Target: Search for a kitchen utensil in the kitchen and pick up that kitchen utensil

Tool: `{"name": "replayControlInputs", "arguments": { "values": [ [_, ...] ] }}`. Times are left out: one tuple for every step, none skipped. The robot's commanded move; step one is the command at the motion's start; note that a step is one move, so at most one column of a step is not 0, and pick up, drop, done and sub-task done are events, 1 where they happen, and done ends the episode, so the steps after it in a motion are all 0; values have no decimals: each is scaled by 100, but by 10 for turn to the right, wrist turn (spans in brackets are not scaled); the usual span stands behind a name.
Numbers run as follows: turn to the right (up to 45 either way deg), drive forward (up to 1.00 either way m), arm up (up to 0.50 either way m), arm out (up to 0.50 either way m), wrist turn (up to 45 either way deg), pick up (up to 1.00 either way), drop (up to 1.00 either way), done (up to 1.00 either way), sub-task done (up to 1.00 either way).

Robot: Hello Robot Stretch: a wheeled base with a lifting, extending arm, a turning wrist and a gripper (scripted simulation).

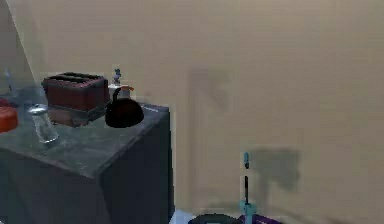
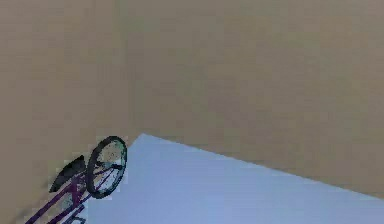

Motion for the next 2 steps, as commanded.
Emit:
{"name": "replayControlInputs", "arguments": {
  "values": [
    [-450, 0, 0, 0, 0, 0, 0, 0, 0],
    [-450, 0, 0, 0, 0, 0, 0, 0, 0]
  ]
}}
